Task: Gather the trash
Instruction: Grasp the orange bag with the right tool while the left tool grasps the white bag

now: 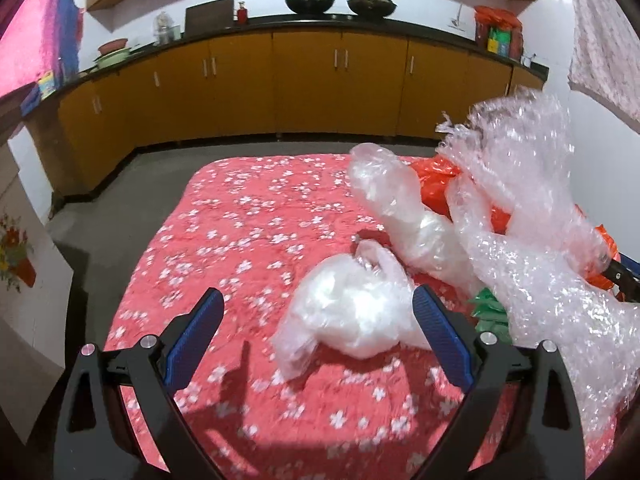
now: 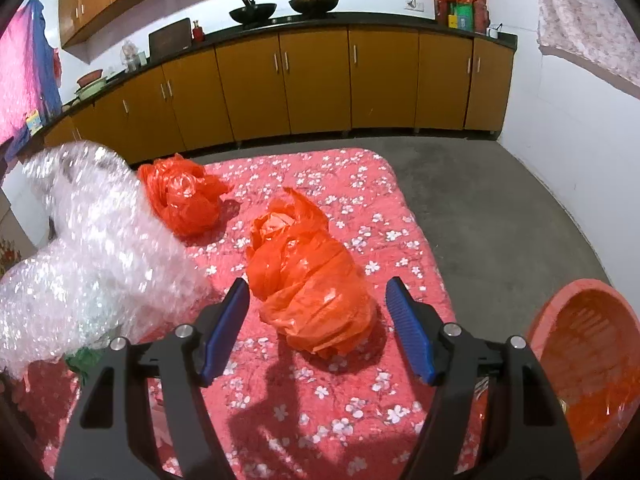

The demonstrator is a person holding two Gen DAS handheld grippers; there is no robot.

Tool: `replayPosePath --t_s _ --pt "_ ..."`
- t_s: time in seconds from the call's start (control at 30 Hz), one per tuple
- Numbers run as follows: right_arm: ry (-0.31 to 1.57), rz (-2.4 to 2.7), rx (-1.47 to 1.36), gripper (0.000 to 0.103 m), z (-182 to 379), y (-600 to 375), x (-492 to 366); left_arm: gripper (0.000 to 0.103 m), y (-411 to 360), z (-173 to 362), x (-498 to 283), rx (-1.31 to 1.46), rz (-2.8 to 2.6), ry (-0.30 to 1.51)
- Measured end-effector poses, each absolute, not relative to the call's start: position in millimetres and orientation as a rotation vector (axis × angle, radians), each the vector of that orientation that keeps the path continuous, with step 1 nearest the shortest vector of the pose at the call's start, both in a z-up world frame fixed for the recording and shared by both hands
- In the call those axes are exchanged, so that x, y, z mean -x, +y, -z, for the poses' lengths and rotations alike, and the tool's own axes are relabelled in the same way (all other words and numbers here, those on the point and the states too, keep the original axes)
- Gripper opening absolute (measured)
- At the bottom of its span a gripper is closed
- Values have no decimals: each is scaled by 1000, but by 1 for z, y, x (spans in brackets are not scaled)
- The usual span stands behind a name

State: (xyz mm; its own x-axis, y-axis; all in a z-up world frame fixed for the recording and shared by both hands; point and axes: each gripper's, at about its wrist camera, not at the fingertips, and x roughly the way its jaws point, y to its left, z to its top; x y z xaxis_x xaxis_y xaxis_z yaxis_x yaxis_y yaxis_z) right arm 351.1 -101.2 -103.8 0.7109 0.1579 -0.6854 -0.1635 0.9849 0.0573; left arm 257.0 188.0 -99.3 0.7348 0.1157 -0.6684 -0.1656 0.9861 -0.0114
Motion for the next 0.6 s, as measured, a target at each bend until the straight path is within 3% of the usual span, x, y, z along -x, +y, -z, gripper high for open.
replayPosePath --t_s 0.1,0.37,0.57,0.6 --pt "773 -176 1 69 108 -102 -355 94 185 103 -267 67 -150 744" --pt "790 -206 5 59 113 -97 -364 72 178 109 -278 83 -98 786" --pt "793 -223 -5 54 112 -96 -369 69 171 108 -278 69 -86 785" --pt "792 -224 -2 48 112 -96 -369 65 171 108 -278 69 -85 783"
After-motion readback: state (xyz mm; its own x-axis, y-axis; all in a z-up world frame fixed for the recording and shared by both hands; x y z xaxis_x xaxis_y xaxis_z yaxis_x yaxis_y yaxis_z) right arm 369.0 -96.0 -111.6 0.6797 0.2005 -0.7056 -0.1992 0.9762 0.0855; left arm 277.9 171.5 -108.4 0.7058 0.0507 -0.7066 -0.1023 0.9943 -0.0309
